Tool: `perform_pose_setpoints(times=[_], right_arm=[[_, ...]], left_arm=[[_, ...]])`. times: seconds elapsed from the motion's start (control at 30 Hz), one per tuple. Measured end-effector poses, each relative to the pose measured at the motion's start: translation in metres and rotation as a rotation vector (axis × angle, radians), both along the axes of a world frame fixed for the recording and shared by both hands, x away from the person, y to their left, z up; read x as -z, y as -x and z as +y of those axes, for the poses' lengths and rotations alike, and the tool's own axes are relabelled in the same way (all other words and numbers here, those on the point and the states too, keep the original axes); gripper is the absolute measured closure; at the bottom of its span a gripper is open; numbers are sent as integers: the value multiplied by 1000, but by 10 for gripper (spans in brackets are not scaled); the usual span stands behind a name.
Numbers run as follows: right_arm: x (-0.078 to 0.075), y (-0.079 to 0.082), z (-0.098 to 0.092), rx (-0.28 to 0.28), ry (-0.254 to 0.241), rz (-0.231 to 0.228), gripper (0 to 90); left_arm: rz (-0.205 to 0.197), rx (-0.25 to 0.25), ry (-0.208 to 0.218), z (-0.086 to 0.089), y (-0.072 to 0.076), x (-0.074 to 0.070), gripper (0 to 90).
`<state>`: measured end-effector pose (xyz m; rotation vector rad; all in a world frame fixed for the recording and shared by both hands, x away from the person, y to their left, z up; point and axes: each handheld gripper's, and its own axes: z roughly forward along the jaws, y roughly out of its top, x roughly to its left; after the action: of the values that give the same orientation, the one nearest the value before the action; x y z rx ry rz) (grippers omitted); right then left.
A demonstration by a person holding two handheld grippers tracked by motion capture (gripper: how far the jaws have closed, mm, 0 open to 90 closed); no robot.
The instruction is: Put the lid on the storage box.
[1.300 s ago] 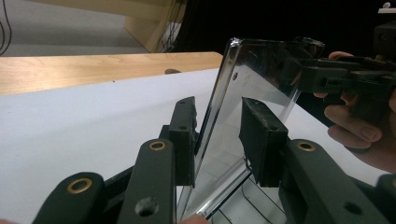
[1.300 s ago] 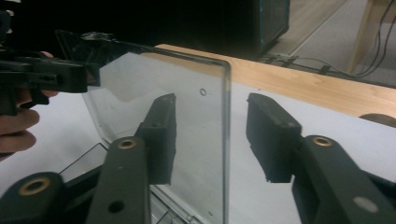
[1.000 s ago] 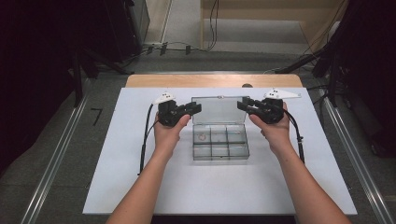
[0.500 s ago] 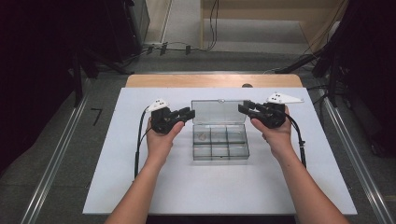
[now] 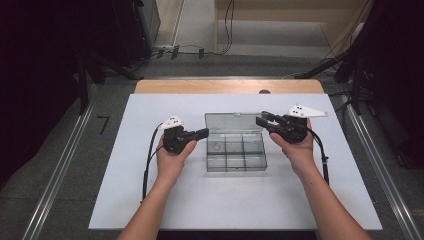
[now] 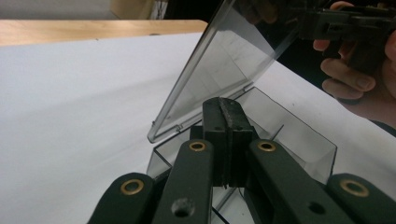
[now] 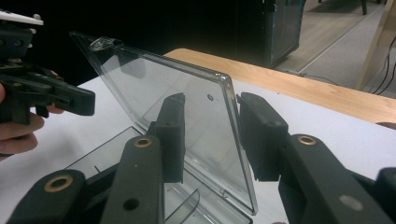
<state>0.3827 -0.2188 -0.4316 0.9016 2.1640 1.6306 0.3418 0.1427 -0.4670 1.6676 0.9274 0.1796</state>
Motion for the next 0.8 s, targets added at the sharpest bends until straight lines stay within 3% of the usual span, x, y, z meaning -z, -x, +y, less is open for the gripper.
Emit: perform_pose_setpoints(times=[0.13, 0.8], right_arm=[[1, 4, -1, -7, 1, -6, 595], [5, 17, -4, -21, 19, -22, 544]], left_arm=[[6, 12, 28, -2, -1, 1, 898], [25, 31, 38, -2, -2, 3, 900]])
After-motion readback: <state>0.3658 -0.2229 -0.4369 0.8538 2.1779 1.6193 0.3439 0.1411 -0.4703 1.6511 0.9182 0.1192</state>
